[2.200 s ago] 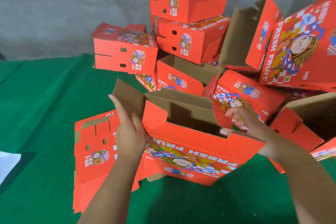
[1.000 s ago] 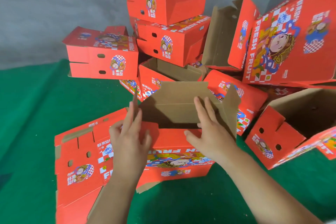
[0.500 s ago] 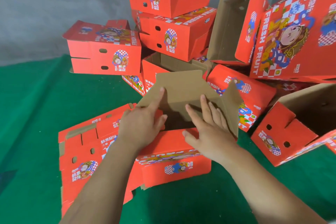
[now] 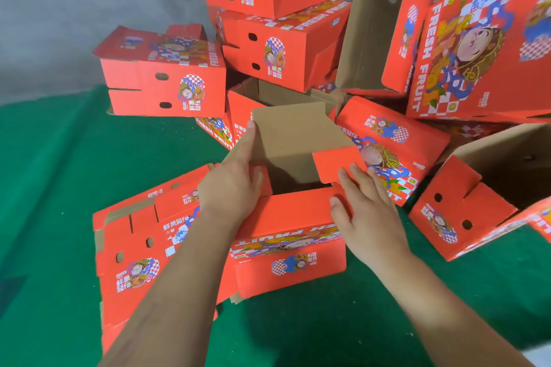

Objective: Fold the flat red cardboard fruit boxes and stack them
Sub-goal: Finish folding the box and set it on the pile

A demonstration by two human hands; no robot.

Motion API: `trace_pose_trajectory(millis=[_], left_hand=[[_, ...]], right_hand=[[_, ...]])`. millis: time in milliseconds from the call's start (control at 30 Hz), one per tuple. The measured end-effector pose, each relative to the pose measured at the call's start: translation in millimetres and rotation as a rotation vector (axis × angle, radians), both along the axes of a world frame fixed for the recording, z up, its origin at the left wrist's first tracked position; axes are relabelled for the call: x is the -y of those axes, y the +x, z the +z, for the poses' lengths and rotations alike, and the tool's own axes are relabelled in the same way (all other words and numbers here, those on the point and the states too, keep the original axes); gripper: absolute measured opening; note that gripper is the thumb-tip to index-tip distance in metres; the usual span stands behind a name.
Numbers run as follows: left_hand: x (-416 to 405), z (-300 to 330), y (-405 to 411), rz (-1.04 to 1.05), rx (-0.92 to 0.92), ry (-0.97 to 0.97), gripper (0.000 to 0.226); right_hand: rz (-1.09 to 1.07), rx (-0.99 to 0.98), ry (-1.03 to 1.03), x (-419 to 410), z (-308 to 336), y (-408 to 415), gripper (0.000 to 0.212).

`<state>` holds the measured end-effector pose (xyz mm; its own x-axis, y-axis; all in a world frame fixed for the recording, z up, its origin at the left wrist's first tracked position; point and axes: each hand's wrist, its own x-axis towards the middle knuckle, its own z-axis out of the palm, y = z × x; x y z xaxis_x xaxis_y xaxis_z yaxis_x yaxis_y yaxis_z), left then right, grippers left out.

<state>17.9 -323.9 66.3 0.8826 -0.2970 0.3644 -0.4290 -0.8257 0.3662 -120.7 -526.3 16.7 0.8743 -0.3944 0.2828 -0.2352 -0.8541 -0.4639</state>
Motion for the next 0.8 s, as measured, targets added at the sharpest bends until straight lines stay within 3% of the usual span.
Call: trace_pose_trajectory(millis=[167, 233, 333, 400, 500, 533, 567, 633, 667, 800], left_hand=[[-2.0, -7.9, -2.0, -0.063, -0.023, -0.145, 0.062], [-5.1, -7.8, -2.4, -0.054, 0.005, -0.308, 0.047], [-8.3, -9.8, -2.7, -0.025, 0.015, -0.395, 0.053], [-11.2, -9.8, -2.2, -0.121, -0.126, -0.347, 0.056], [-17.5, -12.4, 4.0, -0.202, -0.167, -0.158, 0.047], [-17.9, -10.9, 4.7, -0.195, -0.179, -0.124, 0.054], [-17.1, -9.2, 5.3, -0.183, -0.192, -0.098, 0.064], [-12.1, -6.8, 5.8, -0.152, -0.173, 0.027, 0.08], [-8.6, -5.9, 4.9, -0.131, -0.161, 0.099, 0.083], [0.9, -7.0, 1.1, -0.001, -0.147, 0.203, 0.081]], right_hand=[[0.0, -0.185, -0.027, 8.5, 6.9, 6.5, 0.061], [-0.011, -0.173, -0.022, 10.7, 10.3, 9.7, 0.058], [-0.043, -0.045, 0.144, 8.5, 17.6, 12.6, 0.062], [-0.071, 0.09, 0.319, 9.1, 27.0, 13.3, 0.075], [-0.074, 0.207, 0.313, 17.2, 39.5, 17.7, 0.065], [-0.06, 0.153, 0.265, 21.5, 41.1, 20.1, 0.058], [-0.032, 0.026, 0.194, 25.8, 42.2, 23.3, 0.063], [0.065, -0.246, 0.082, 32.8, 40.2, 33.8, 0.09], [0.103, -0.305, 0.057, 33.7, 40.0, 40.1, 0.093], [0.062, -0.184, 0.005, 31.8, 36.5, 69.7, 0.076]])
